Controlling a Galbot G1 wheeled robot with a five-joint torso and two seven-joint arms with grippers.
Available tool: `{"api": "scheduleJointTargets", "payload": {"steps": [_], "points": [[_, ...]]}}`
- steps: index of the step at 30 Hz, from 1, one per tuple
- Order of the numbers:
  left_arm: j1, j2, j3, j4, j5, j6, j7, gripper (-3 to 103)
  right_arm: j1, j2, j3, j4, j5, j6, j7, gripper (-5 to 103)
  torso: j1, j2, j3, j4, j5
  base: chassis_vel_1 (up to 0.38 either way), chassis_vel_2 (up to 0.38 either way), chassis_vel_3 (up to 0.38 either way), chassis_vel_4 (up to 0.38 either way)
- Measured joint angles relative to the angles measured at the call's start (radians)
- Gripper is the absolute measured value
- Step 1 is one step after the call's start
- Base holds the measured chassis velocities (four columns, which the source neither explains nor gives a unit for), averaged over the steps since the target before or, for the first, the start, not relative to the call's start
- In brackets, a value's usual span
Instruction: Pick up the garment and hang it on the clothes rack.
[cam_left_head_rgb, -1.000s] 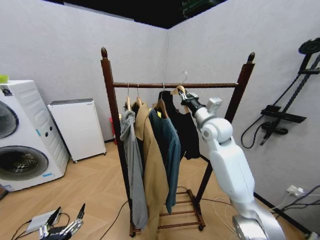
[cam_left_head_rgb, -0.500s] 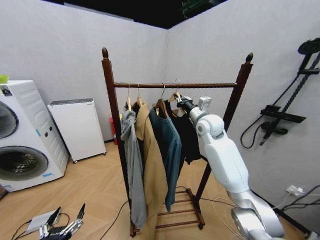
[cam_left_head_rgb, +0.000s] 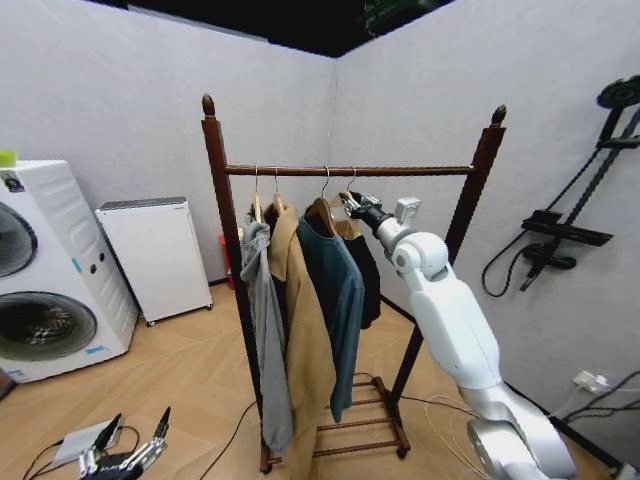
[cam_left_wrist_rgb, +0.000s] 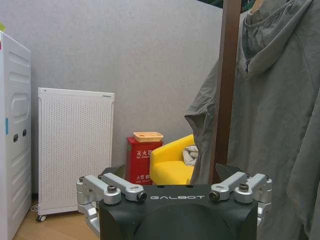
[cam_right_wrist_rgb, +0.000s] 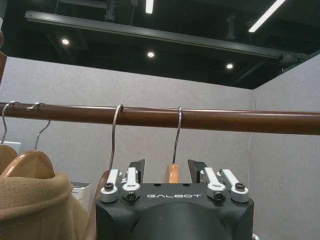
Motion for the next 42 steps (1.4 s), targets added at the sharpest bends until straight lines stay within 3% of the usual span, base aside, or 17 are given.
{"api": "scheduleJointTargets", "payload": {"steps": [2, 5, 8, 9, 11, 13, 20, 24, 34, 42], "points": [[0.000, 0.000, 0.000, 0.000, 0.000, 0.000, 0.000, 100, -0.029, -0.008, 0.015, 0.037, 0.001, -0.009, 0.012, 54, 0.000, 0.000, 0.000, 0.0000, -0.0001, 0.000, 0.000, 0.000, 0.000], [0.000, 0.000, 0.000, 0.000, 0.000, 0.000, 0.000, 100, -0.149, -0.041, 0.052, 0.139, 0.001, -0.023, 0.034, 71, 0.000, 0.000, 0.000, -0.0005, 0.0003, 0.000, 0.000, 0.000, 0.000], [0.000, 0.000, 0.000, 0.000, 0.000, 0.000, 0.000, 100, -0.212, -0.051, 0.071, 0.186, -0.005, -0.024, 0.045, 76, 0.000, 0.000, 0.000, -0.0006, 0.0005, 0.000, 0.000, 0.000, 0.000], [0.000, 0.000, 0.000, 0.000, 0.000, 0.000, 0.000, 100, -0.253, -0.054, 0.086, 0.225, -0.010, -0.025, 0.064, 86, 0.000, 0.000, 0.000, -0.0005, 0.0002, 0.000, 0.000, 0.000, 0.000], [0.000, 0.000, 0.000, 0.000, 0.000, 0.000, 0.000, 100, -0.280, -0.054, 0.096, 0.254, -0.012, -0.026, 0.082, 86, 0.000, 0.000, 0.000, -0.0002, 0.0003, 0.000, 0.000, 0.000, 0.000], [0.000, 0.000, 0.000, 0.000, 0.000, 0.000, 0.000, 100, -0.346, -0.047, 0.128, 0.330, -0.014, -0.040, 0.112, 96, 0.000, 0.000, 0.000, 0.0001, 0.0000, 0.000, 0.000, 0.000, 0.000], [0.000, 0.000, 0.000, 0.000, 0.000, 0.000, 0.000, 100, -0.582, -0.009, 0.215, 0.496, -0.022, -0.066, 0.140, 100, 0.000, 0.000, 0.000, -0.0004, 0.0002, 0.000, 0.000, 0.000, 0.000], [0.000, 0.000, 0.000, 0.000, 0.000, 0.000, 0.000, 100, -0.723, 0.024, 0.252, 0.529, -0.063, -0.023, 0.148, 100, 0.000, 0.000, 0.000, -0.0002, 0.0003, -0.034, -0.065, -0.055, -0.052], [0.000, 0.000, 0.000, 0.000, 0.000, 0.000, 0.000, 100, -0.862, 0.037, 0.366, 0.579, -0.085, 0.061, 0.136, 100, 0.000, 0.000, 0.000, -0.0002, -0.0001, -0.075, -0.081, -0.080, -0.082], [0.000, 0.000, 0.000, 0.000, 0.000, 0.000, 0.000, 100, -0.958, 0.054, 0.383, 0.598, -0.105, 0.107, 0.120, 100, 0.000, 0.000, 0.000, -0.0003, 0.0001, -0.117, -0.112, -0.119, -0.114]]}}
